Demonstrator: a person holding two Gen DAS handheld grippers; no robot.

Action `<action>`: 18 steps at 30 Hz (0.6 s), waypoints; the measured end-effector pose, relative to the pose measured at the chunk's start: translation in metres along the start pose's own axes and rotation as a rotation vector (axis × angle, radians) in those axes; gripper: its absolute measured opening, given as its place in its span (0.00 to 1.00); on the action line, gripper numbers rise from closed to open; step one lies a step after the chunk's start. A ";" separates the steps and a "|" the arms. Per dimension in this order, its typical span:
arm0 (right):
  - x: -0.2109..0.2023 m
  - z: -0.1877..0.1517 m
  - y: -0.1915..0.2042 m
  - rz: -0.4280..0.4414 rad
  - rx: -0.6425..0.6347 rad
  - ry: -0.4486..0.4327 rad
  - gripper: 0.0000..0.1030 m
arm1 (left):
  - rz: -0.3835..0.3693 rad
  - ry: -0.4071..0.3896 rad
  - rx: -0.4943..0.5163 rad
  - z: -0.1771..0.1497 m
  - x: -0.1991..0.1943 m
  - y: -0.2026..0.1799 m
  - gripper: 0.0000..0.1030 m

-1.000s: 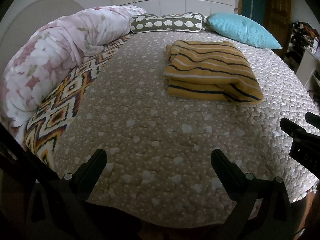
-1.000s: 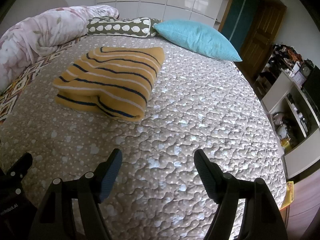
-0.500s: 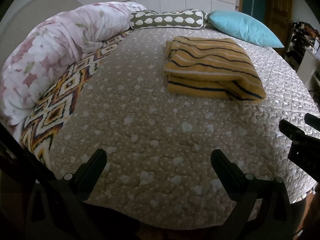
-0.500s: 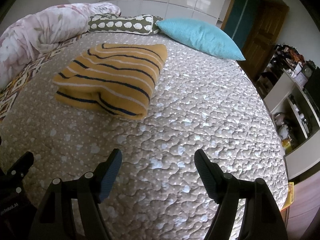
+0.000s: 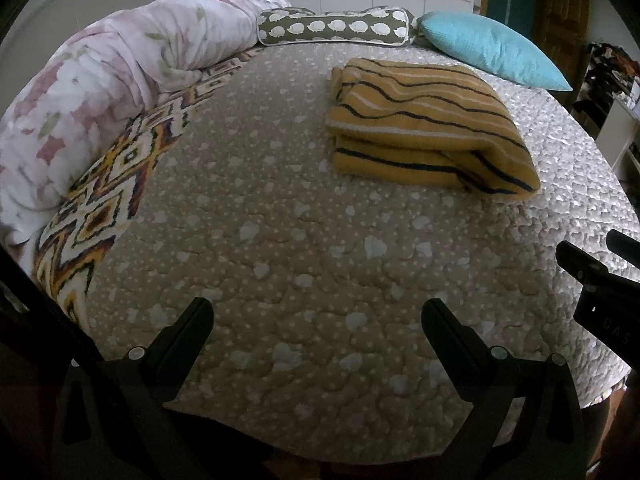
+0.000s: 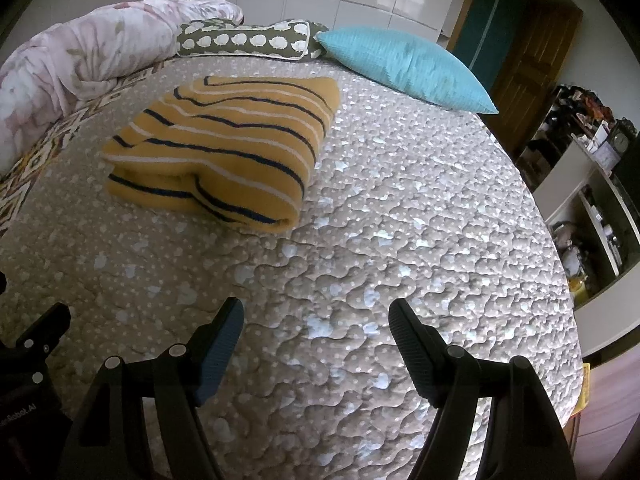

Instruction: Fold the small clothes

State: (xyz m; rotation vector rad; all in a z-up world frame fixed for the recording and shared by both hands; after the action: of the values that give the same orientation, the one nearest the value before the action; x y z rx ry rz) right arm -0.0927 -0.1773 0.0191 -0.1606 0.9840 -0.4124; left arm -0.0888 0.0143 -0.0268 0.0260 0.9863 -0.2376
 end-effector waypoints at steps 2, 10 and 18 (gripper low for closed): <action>0.001 0.000 0.001 0.002 -0.001 0.002 0.77 | -0.003 0.005 -0.003 0.000 0.001 0.000 1.00; 0.004 -0.001 0.003 0.010 -0.006 0.001 0.77 | -0.007 0.013 -0.007 -0.001 0.005 0.000 1.00; 0.004 -0.002 0.009 0.024 -0.014 -0.006 0.77 | -0.015 0.022 -0.011 -0.002 0.008 -0.002 1.00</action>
State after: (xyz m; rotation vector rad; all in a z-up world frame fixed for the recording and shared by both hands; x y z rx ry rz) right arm -0.0898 -0.1711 0.0124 -0.1629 0.9820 -0.3832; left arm -0.0864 0.0112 -0.0346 0.0110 1.0096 -0.2462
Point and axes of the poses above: each gripper's, at about its wrist camera, not at the fingertips, and x roughly the way its jaws point, y to its left, z to its top, the point moved 8 cm from there along x, roughly the way its jaws point, and after that the axes turned 9 degrees about -z, right-handed, at the moved point
